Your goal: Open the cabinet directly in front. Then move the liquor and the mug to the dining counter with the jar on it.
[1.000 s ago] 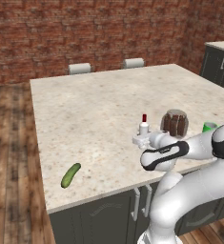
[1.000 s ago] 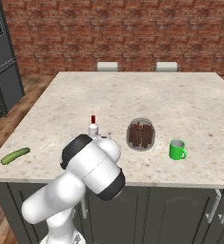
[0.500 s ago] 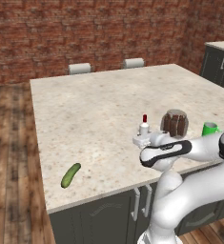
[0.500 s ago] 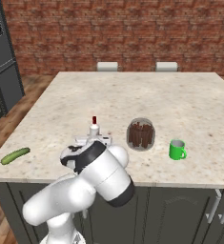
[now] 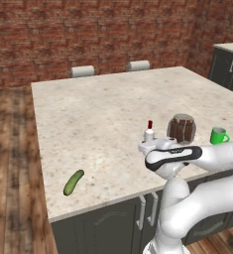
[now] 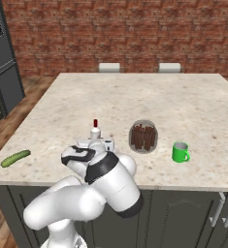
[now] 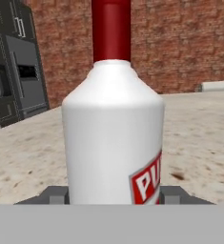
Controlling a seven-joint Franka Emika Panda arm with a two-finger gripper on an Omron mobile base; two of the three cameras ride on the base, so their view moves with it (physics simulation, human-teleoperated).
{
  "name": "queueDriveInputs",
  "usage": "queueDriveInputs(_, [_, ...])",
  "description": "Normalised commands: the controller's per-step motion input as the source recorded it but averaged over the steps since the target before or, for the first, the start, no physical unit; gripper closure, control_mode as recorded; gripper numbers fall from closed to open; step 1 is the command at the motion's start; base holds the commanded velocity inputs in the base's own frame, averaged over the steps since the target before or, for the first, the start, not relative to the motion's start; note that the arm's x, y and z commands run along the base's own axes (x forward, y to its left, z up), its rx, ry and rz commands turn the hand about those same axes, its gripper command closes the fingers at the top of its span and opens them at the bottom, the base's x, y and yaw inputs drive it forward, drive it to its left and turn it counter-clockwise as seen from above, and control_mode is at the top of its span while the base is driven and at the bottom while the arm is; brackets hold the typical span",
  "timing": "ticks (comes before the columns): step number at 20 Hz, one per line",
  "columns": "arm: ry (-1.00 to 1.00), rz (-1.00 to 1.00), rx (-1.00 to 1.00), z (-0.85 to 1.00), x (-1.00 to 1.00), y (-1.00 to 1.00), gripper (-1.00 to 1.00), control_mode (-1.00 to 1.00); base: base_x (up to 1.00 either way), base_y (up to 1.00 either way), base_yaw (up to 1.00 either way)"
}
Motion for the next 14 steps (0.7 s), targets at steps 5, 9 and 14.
queueDriveInputs(5, [0.0, 0.0, 0.0, 0.53, 0.0, 0.0, -1.0, -1.0, 0.0, 0.0, 0.0])
queueDriveInputs(9, [0.0, -0.01, 0.0, 1.0, 0.0, 0.0, -1.0, -1.0, 0.0, 0.0, 0.0])
queueDriveInputs(14, [0.03, -0.05, 0.0, 1.0, -0.01, 0.0, -1.0, -1.0, 0.0, 0.0, 0.0])
